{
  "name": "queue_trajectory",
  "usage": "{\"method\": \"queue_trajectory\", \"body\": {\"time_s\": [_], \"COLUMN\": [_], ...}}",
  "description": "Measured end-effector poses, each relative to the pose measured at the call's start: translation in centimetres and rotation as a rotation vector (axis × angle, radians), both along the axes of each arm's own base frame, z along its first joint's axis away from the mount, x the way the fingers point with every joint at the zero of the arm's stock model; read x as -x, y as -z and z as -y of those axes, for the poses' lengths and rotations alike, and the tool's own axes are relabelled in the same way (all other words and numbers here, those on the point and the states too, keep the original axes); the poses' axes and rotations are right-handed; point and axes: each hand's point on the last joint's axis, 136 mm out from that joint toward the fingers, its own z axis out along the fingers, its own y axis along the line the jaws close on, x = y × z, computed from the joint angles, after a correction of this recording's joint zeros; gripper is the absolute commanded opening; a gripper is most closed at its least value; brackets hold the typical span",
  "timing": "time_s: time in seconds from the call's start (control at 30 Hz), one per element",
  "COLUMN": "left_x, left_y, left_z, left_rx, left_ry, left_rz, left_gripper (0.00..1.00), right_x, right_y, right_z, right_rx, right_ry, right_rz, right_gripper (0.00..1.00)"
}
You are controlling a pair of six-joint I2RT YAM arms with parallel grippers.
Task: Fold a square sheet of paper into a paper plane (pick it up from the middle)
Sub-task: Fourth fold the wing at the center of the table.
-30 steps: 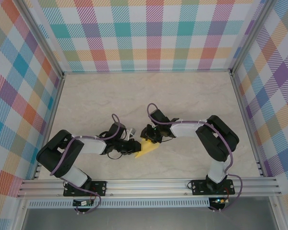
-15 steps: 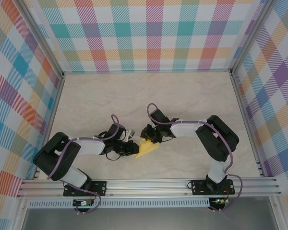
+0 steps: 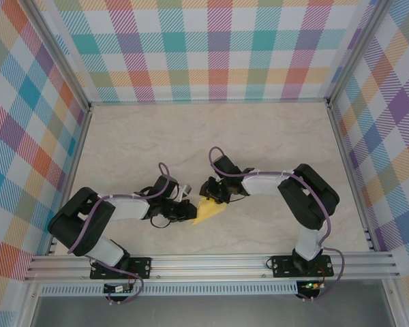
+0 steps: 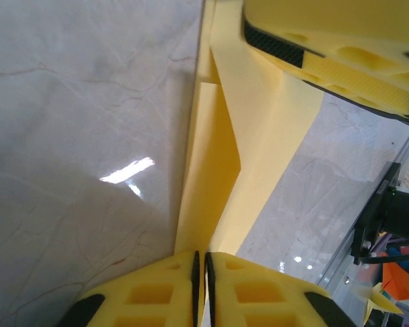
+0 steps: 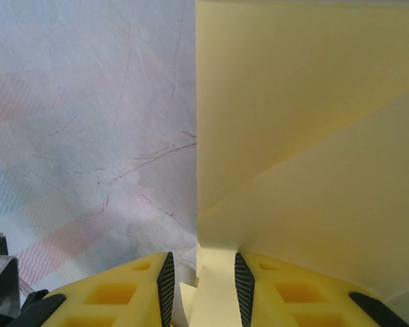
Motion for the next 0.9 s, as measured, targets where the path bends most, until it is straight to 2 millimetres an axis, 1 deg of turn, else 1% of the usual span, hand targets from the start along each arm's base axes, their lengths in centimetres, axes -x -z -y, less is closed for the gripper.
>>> {"method": "queue_trajectory", "body": {"time_s": [0.1, 0.27, 0.43, 0.67, 0.9], "left_x": [0.3, 0.9, 0.9, 0.9, 1.1], "left_y": [-0.1, -0.1, -0.2, 0.2, 0.3], "left_z": [-0.2, -0.7, -0.7, -1.0, -1.0], "left_rx": [-0.008, -0.031, -0.036, -0.085, -0.115], "left_ry": [0.007, 0.009, 0.017, 0.026, 0.041], "left_rz": [-0.003, -0.019, -0.02, -0.03, -0.038], "left_gripper": [0.2, 0.22, 0.24, 0.18, 0.15], "right_x": [0.0, 0.0, 0.0, 0.0, 0.0], "right_y": [0.0, 0.0, 0.0, 0.0, 0.0], "right_z": [0.0, 0.0, 0.0, 0.0, 0.0], "right_rx": [0.0, 0.0, 0.0, 0.0, 0.0], "right_ry": [0.0, 0.0, 0.0, 0.0, 0.0], "right_rz": [0.0, -0.001, -0.001, -0.001, -0.001], "right_gripper": [0.33, 0.33, 0.33, 0.33, 0.33]}}
